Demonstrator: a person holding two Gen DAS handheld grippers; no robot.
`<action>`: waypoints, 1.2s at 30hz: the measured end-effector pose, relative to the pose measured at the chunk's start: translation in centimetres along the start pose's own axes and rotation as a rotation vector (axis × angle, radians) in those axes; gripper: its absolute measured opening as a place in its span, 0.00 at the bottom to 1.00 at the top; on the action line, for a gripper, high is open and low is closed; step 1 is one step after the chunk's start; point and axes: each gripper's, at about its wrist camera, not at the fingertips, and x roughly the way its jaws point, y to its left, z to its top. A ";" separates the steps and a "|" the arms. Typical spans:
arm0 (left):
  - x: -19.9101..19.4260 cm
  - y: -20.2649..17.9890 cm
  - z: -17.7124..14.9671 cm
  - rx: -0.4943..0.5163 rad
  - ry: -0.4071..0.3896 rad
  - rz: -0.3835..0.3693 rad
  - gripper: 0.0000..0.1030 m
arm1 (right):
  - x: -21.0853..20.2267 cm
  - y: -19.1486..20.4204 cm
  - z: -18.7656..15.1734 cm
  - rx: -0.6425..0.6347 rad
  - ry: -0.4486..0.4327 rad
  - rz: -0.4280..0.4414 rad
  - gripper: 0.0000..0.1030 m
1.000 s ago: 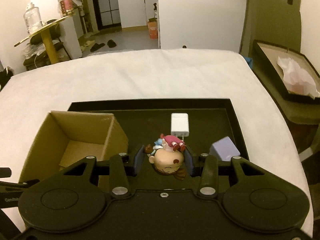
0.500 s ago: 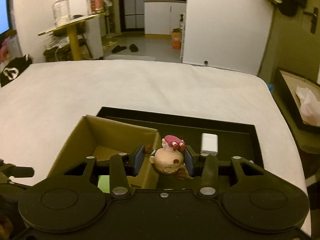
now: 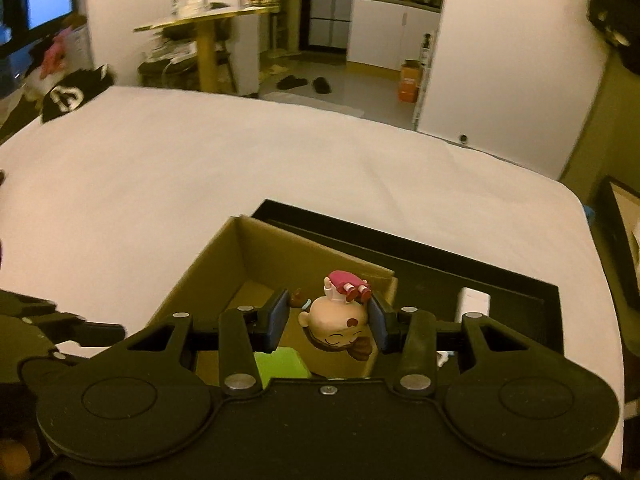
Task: Organize rigid objects
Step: 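Carry the figurine over the box and open the right gripper, then move the right tool to the lavender cube on the tray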
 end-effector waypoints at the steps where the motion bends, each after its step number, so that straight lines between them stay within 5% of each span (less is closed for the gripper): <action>1: 0.1 0.0 0.0 -0.001 0.003 -0.004 0.24 | 0.0 0.3 0.0 -0.013 0.003 0.005 0.41; 14: 0.7 0.4 0.2 -0.013 0.014 -0.046 0.14 | 1.0 2.4 0.5 -0.120 0.030 0.058 0.48; 36: 1.9 -0.4 0.5 0.009 0.057 0.005 0.11 | -1.9 -3.2 -3.6 0.029 0.053 -0.013 0.53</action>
